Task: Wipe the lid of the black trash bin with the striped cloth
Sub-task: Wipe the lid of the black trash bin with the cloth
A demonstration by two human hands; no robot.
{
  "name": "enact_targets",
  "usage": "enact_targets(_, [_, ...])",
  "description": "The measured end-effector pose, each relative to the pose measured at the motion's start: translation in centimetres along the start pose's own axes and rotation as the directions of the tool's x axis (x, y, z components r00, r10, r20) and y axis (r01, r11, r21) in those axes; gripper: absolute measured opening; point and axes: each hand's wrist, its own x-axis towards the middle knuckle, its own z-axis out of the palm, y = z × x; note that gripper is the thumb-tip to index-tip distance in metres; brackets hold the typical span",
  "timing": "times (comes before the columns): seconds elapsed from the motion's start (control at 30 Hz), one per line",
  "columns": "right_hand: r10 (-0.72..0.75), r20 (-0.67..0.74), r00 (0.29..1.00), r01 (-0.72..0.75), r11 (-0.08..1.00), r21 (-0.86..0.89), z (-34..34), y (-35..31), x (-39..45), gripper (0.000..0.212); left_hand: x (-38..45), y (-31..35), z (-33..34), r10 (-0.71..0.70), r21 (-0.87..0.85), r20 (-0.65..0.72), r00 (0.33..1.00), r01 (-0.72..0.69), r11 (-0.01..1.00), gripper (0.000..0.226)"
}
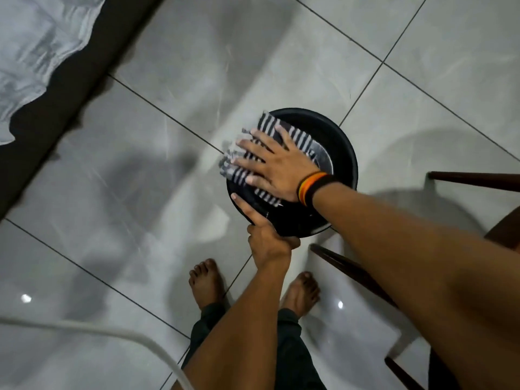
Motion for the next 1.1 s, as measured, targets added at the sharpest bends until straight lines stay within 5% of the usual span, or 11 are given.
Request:
enact_targets(0.13, [0.385, -0.096, 0.918, -0.352, 0.902, 0.250, -1.2, 3.0, 0.8, 0.057, 0.1, 0.0, 0.3, -0.011, 0.008, -0.030, 0.999, 0.011, 1.000, 0.158])
enact_targets(0.3, [0.854, -0.028, 0.520, -0.700, 0.444, 0.559, 0.4, 3.6, -5.1, 0.057, 0.2, 0.2, 0.4, -0.015, 0.012, -0.015, 1.000, 0.015, 1.000, 0.161])
enact_targets(0.5, [0.959, 0.235, 0.159, -0.757, -0.034, 0.652, 1.2, -2.6, -9.3, 0.065, -0.4, 0.7, 0.2, -0.013, 0.000, -0.021, 1.000, 0.013, 1.000, 0.159])
enact_targets(0.63, [0.945, 0.314, 0.088, -0.740, -0.149, 0.656, 1.9, -7.8, -9.8, 0.069, -0.5, 0.7, 0.1, 0.024, -0.055, -0.023, 0.999, -0.025, 0.998, 0.146])
enact_targets(0.73, [0.961, 0.242, 0.135, -0.758, -0.057, 0.649, 2.1, -8.7, -9.0, 0.072, -0.6, 0.2, 0.0, 0.040, -0.083, -0.018, 0.999, -0.042, 0.996, 0.142])
enact_targets(0.83, [0.952, 0.099, 0.289, -0.787, 0.178, 0.591, 2.1, -6.3, -7.4, 0.070, -0.3, -0.4, 0.2, 0.072, -0.036, -0.024, 0.997, -0.073, 0.997, 0.151])
enact_targets(0.97, [0.801, -0.035, 0.597, -0.708, 0.547, 0.446, 1.1, -3.5, -4.6, 0.061, -0.3, -1.1, 0.6, 0.105, 0.023, -0.019, 0.994, -0.104, 0.994, 0.160])
enact_targets(1.1, [0.329, -0.102, 0.939, -0.315, 0.940, 0.134, 0.4, -3.6, -4.8, 0.058, -0.4, -1.3, 0.4, 0.098, -0.032, -0.007, 0.995, -0.098, 0.995, 0.161])
